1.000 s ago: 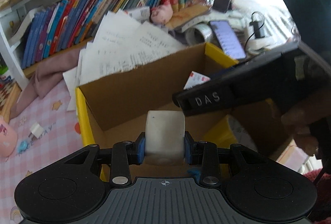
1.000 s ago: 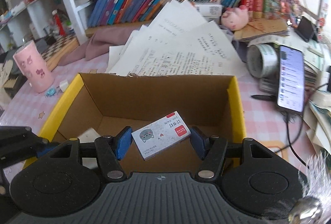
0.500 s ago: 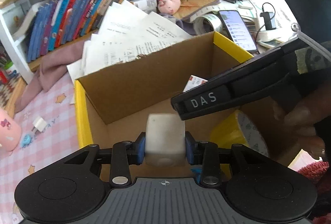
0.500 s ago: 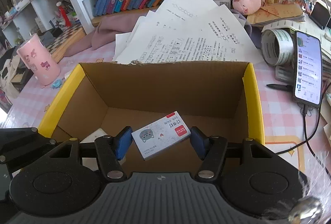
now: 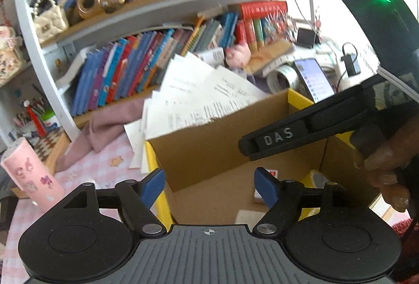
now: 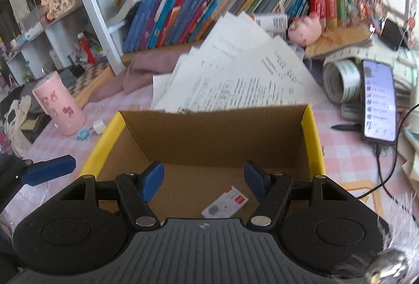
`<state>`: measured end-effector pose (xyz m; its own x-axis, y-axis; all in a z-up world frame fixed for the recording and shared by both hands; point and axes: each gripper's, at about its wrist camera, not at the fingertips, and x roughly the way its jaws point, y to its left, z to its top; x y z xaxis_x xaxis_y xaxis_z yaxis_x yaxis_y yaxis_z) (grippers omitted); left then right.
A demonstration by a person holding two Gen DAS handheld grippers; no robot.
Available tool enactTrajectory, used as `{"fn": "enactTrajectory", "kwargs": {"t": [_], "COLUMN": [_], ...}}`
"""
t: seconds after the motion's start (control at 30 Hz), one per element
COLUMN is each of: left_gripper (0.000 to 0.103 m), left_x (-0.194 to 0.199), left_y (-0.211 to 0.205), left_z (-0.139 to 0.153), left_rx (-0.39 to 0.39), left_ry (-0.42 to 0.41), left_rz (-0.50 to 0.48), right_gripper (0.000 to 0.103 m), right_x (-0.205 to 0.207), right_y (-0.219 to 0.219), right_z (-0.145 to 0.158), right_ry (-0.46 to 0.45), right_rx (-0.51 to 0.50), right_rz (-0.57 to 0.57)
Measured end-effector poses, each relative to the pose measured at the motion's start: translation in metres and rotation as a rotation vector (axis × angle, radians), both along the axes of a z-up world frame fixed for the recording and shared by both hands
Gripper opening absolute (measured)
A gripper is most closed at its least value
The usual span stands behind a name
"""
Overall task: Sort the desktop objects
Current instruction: 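Open the right gripper to drop the staples box while the left gripper releases the block, then withdraw both grippers from the box toward the charger plug and blue whistle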
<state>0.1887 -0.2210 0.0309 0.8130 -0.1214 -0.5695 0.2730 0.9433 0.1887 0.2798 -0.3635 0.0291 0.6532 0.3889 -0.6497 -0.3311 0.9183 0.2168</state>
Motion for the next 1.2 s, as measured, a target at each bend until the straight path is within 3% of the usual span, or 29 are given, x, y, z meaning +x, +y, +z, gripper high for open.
{"fn": "enactTrajectory", "kwargs": {"t": [0.47, 1.03, 1.2], "left_gripper": [0.083, 0.087, 0.087], "left_x": [-0.031, -0.087, -0.105], "left_y": [0.056, 0.169, 0.194], "left_z": [0.014, 0.015, 0.010], "left_rx": [-0.057, -0.129, -0.113], "left_ry": [-0.079, -0.064, -0.043], "left_rz": [-0.054, -0.082, -0.107], "right_gripper": [0.067, 0.070, 0.070], "right_x": [-0.056, -0.149, -0.174], "right_y": [0.022, 0.120, 0.146], "right_z": [0.017, 0.019, 0.012], "right_ry": [-0.087, -0.137, -0.121], "right_rx": [-0.006, -0.058, -0.059], "right_rz": [-0.161, -0.244, -0.263]}}
